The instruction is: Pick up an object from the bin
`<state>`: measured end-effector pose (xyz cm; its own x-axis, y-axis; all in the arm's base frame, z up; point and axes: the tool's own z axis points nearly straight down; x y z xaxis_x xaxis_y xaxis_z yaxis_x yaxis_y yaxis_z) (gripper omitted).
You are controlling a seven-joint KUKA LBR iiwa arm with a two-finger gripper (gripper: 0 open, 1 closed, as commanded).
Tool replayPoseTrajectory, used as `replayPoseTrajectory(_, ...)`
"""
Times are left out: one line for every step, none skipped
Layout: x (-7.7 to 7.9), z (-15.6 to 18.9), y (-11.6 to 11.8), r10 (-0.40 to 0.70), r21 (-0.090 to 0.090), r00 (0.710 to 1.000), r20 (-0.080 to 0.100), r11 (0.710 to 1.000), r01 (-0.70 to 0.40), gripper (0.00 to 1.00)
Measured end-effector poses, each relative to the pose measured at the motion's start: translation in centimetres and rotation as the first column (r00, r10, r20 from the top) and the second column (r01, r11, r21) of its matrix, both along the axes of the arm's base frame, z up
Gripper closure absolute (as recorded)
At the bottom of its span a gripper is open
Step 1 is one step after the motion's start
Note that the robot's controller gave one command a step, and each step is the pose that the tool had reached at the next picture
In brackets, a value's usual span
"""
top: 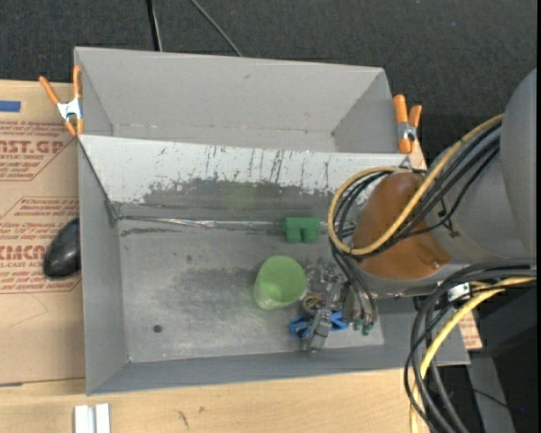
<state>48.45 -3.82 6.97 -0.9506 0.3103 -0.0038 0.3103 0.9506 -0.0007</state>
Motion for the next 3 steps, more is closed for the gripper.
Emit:
replayPoseTrajectory(0.2, 0.3, 0.0, 0.0, 0.0, 1.0, 0.007, 1.0, 0.0, 1.0)
replayPoseTrajectory(0.3, 4.3, 0.1, 0.002, 0.002, 1.0, 0.001, 1.0, -0.002, 1.0)
replayPoseTrajectory(0.4, 8.7, 0.1, 0.003, 0.002, 1.0, 0.0, 1.0, -0.003, 1.0)
